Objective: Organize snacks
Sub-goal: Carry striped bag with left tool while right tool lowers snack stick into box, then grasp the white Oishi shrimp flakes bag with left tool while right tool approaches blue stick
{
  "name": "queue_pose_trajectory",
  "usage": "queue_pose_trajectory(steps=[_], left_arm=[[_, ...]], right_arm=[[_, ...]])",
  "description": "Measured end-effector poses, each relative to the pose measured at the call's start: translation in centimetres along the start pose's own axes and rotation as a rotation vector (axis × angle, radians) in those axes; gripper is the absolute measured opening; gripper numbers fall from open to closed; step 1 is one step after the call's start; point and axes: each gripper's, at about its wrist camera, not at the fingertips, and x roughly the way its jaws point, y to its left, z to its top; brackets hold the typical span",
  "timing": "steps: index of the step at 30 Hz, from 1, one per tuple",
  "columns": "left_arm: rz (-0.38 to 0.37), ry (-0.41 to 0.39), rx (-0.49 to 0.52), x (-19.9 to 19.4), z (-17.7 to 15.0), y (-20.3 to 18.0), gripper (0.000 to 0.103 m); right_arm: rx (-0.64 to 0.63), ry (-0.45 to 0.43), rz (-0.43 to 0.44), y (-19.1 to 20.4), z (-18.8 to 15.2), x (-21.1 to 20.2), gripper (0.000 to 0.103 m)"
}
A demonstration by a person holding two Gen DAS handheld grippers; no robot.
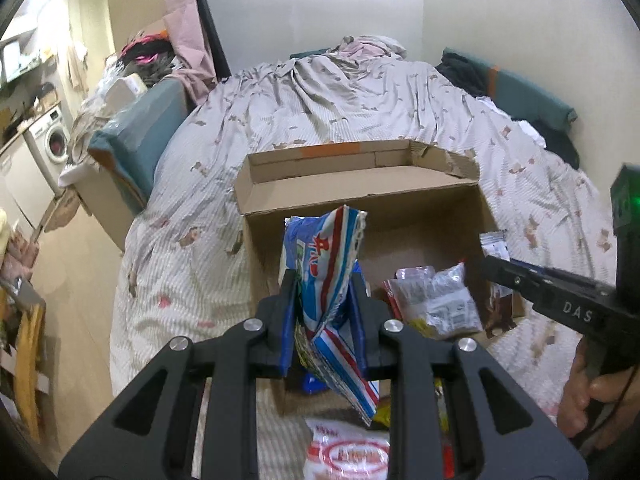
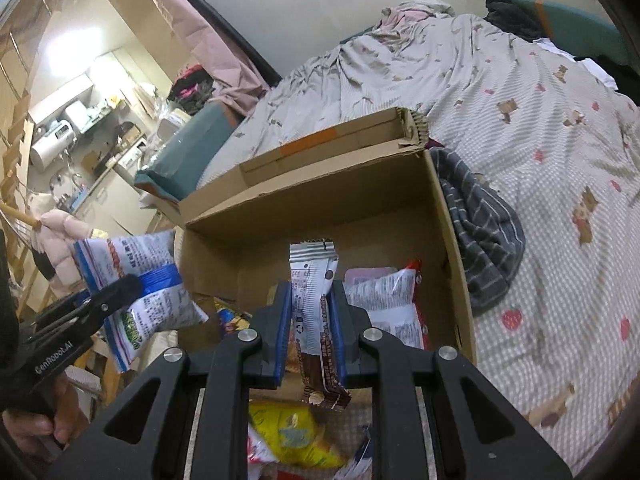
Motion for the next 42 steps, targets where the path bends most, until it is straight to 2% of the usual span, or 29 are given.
queue_pose_trajectory(steps=[4, 8, 15, 29, 30, 31, 32, 33, 34, 35, 37, 42], left_arm=[[-0.023, 0.028, -0.001, 1.9, -0.7, -0.1, 0.021], [-0.038, 0.053, -0.018, 3.2, -1.2, 0.2, 0.021], [-0.080, 0.095, -0.059, 4.3, -1.2, 0.7, 0.024], [-0.088, 0.113, -0.062, 4.3, -1.4, 0.7, 0.027], [-0.091, 0.114, -0.063, 4.2, -1.4, 0.7, 0.033], [-0.098, 0.113, -0.067, 4.2, -1.4, 0.8, 0.046], [-0.102, 0.109, -0.072, 4.1, -1.4, 0.8, 0.052], [-0.105, 0.105, -0.077, 4.0, -1.4, 0.9, 0.064], [-0.107, 0.097, -0.085, 3.8, -1.3, 1.0, 0.074], [-0.104, 0.098, -0.087, 3.8, -1.3, 0.9, 0.077], [-0.107, 0.101, -0.094, 3.8, -1.4, 1.1, 0.079], [-0.099, 0.129, -0.110, 4.3, -1.6, 1.4, 0.079]], right_arm=[[-0.007, 0.040, -0.021, -0.6, 0.6, 2.5, 0.019], [0.035, 0.094, -0.005, -1.4, 0.5, 4.4, 0.019], [0.078, 0.160, 0.003, -1.9, -0.2, 5.8, 0.020], [0.102, 0.179, 0.029, -1.9, -0.1, 6.1, 0.023], [0.102, 0.183, 0.033, -1.9, -0.1, 6.1, 0.023], [0.105, 0.189, 0.039, -1.9, -0.1, 6.2, 0.025], [0.112, 0.198, 0.061, -1.8, 0.0, 6.2, 0.033], [0.116, 0.200, 0.078, -1.8, 0.0, 6.2, 0.056], [0.119, 0.184, 0.088, -1.7, 0.1, 5.9, 0.066], [0.119, 0.161, 0.081, -1.7, 0.2, 5.6, 0.074], [0.113, 0.134, 0.069, -1.6, 0.4, 5.1, 0.074], [0.134, 0.132, 0.063, -2.1, 0.5, 4.9, 0.074]])
